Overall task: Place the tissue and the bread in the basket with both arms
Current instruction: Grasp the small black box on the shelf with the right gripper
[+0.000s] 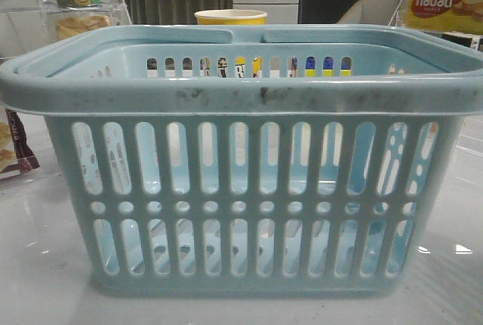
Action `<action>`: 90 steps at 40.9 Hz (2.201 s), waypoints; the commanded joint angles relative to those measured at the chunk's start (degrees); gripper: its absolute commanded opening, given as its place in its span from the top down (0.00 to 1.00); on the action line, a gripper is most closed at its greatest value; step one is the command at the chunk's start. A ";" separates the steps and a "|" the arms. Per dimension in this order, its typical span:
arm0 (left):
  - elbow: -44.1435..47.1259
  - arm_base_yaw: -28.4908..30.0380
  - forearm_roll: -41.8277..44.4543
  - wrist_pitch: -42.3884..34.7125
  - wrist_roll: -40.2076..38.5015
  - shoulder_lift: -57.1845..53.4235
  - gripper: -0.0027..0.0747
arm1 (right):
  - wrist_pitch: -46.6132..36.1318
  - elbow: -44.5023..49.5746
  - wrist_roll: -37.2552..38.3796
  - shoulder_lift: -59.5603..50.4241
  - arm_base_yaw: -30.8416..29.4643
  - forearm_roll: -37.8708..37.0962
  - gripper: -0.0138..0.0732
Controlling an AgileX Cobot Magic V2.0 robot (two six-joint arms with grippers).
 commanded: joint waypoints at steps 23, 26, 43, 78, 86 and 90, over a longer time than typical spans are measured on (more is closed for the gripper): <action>-1.56 0.00 -0.35 -5.00 -0.39 0.52 0.31 | 2.71 -30.51 -0.23 29.77 -10.17 -0.14 0.18; -1.56 0.00 -0.35 -5.00 -0.39 0.52 0.31 | 3.72 -34.13 -0.23 33.62 -11.39 -0.14 0.18; -1.56 0.00 -0.35 -5.00 -0.39 0.52 0.31 | 10.47 -49.20 -0.29 53.10 -14.58 -4.66 0.18; -1.56 0.00 -0.35 -5.06 -0.39 0.52 0.31 | 4.07 -57.86 -0.29 68.83 -14.58 -10.30 0.18; -1.56 0.00 -0.35 -5.06 -0.39 0.52 0.31 | 3.27 -57.86 -0.29 69.55 -14.58 -10.30 0.18; -1.56 0.00 -0.35 -5.06 -0.39 0.52 0.31 | 3.21 -57.86 -0.29 70.11 -14.58 -10.30 0.18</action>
